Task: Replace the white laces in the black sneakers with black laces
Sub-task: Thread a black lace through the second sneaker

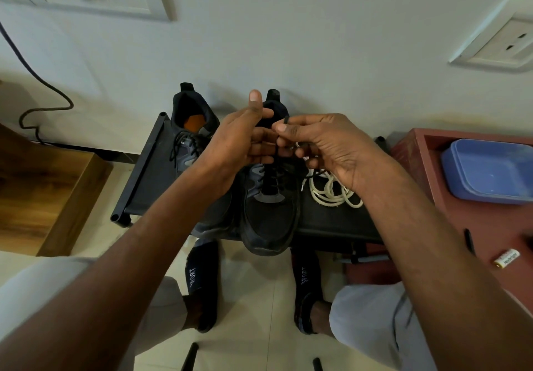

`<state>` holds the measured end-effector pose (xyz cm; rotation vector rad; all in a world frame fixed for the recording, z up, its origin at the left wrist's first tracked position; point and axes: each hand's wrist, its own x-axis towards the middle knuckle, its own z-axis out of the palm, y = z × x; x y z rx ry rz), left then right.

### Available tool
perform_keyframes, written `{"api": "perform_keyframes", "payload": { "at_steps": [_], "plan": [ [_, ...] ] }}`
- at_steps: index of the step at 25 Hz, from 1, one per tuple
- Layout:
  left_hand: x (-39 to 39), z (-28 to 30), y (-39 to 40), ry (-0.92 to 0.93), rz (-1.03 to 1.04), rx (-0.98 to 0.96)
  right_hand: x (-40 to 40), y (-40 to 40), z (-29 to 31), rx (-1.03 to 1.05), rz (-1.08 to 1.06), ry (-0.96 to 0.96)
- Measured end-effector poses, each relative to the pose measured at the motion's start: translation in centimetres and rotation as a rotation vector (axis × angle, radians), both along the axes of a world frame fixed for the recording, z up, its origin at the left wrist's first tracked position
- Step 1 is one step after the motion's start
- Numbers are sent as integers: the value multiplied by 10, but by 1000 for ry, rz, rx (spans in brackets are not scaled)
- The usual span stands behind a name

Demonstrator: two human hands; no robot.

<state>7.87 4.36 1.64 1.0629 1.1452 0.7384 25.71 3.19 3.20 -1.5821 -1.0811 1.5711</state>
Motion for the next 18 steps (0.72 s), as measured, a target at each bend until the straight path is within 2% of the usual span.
{"api": "perform_keyframes", "payload": {
  "at_steps": [2,3,6,7,8,9,10,11,12,13,14,17,18],
  "plan": [
    [-2,3,-1,84,-61,33,4,2,-2,7,-109,-52],
    [-6,3,2,133,-30,67,10,4,-6,9,-179,-181],
    [-25,3,17,150,210,145,33,6,-18,20,-196,-957],
    [-31,4,21,119,270,153,34,3,-21,34,-128,-1121],
    [-35,5,24,94,295,161,30,2,-23,71,-56,-1169],
    [-36,5,24,84,288,174,24,2,-25,149,9,-1127],
    [-34,5,23,82,258,187,16,3,-25,245,46,-1001],
    [-31,5,20,80,217,193,6,4,-22,317,51,-787],
    [-26,4,17,78,174,192,-4,4,-19,336,60,-567],
    [-22,3,15,87,142,187,-12,3,-20,342,77,-439],
    [-19,1,14,109,126,181,-18,2,-23,378,106,-438],
    [-17,-7,15,233,129,169,-23,-5,-38,568,236,-801],
    [-18,-9,16,321,130,187,-24,-7,-41,585,256,-855]
  ]
}}
